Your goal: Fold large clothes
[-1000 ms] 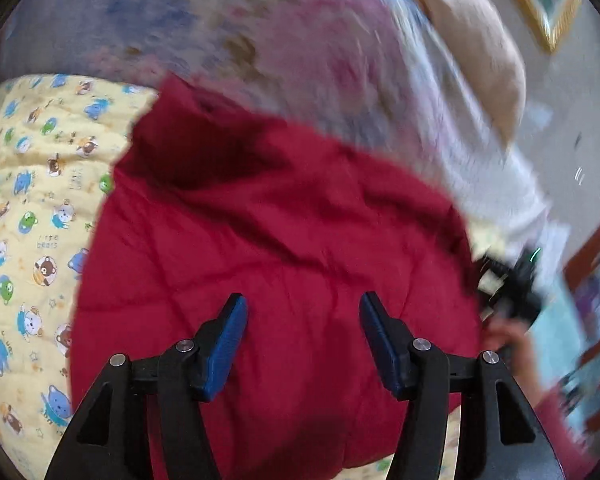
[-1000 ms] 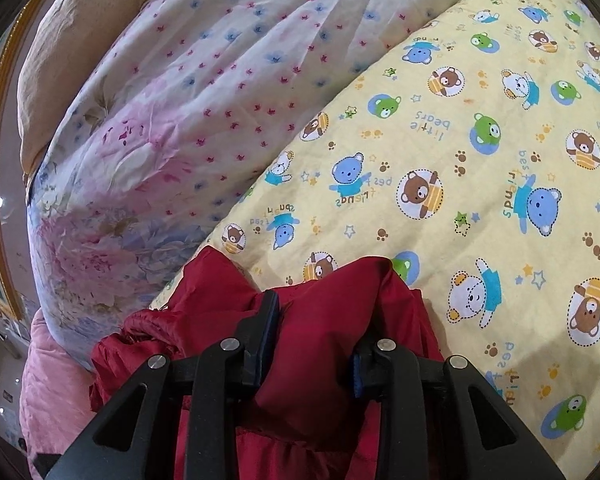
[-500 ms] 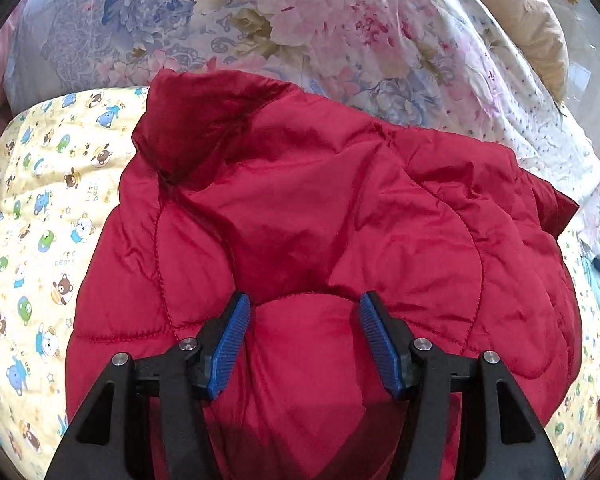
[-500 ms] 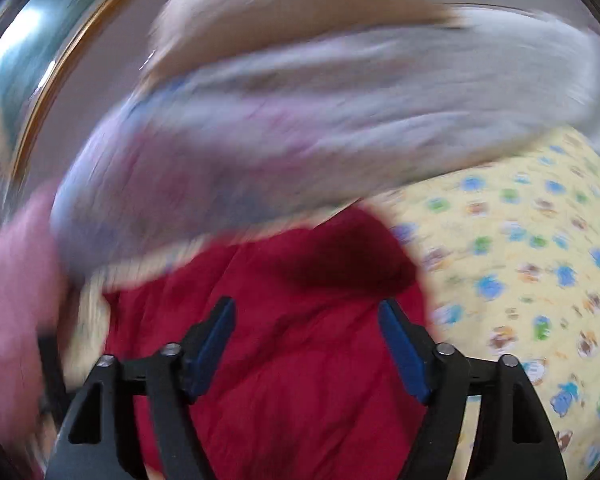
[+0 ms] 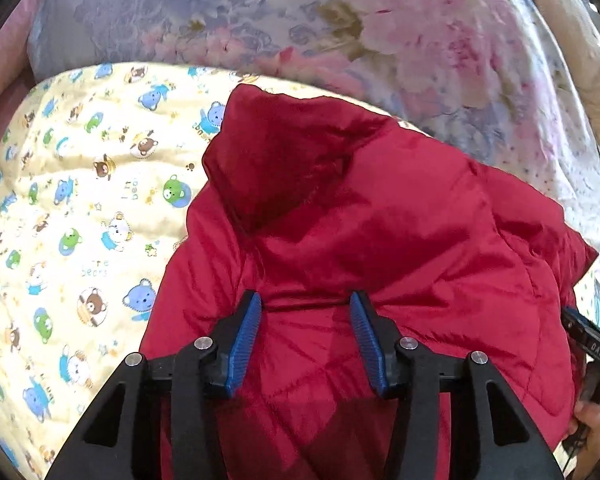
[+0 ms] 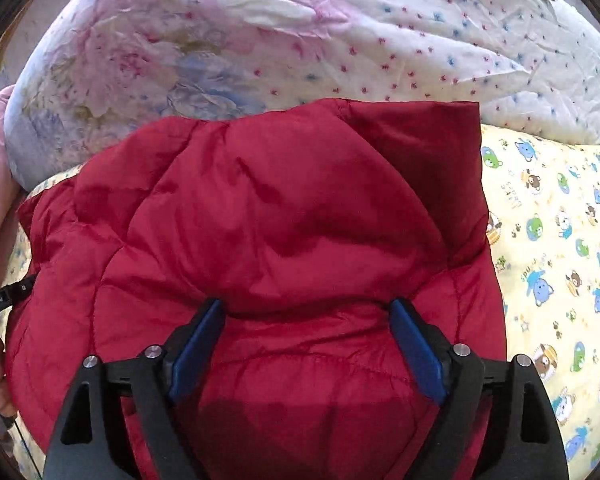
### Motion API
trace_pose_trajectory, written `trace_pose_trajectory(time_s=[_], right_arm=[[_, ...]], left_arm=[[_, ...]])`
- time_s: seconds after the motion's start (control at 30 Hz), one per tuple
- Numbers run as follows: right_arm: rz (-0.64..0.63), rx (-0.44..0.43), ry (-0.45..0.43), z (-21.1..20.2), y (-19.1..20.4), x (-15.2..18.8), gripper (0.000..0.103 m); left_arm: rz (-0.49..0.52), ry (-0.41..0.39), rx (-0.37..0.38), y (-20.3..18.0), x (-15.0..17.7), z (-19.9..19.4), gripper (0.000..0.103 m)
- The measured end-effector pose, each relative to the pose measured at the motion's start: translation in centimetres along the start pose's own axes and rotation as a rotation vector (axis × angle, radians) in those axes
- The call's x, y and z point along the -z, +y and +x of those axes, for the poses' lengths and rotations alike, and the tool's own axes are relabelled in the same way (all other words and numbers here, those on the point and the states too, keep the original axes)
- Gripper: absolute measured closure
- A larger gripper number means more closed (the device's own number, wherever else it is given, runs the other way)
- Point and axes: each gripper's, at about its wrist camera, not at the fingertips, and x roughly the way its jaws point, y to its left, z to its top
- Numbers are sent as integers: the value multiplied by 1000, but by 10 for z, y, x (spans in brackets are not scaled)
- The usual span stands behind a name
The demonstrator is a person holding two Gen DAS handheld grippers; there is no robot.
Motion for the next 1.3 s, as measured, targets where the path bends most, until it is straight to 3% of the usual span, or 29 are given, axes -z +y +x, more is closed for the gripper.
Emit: trace_pose_trajectory(time_s=[0.2,0.4,0.5,0.63,0.77,1.13,1.2,1.3], right_arm=[[21,-14,12,4,-2,1,12],[15,-15,13,4,-2,1,11],[14,-15,8,4,-1,1,11],[25,-23,-16,-14,1,2,11],[56,-63,-71,-52,-5,10,11],[129,-101,-65,-100,-40,59,11],[145,-108,-65,-106,-46,69,11],[176,-117,-55,-113,-61,81,11]], left_arm=[[4,5,-2,-3,0,8,55],[-33,-21,54,10,8,-18,56],[-8,-26,26,8,14,-22,56],[31,-14,-26,2,15,-10,56],[13,-21,-9,0,12,-13,56],[-26,-78,80,12,37,-70,37],[-37,-93,95,17,42,-83,26],[-57,-105,106,30,50,-97,21]])
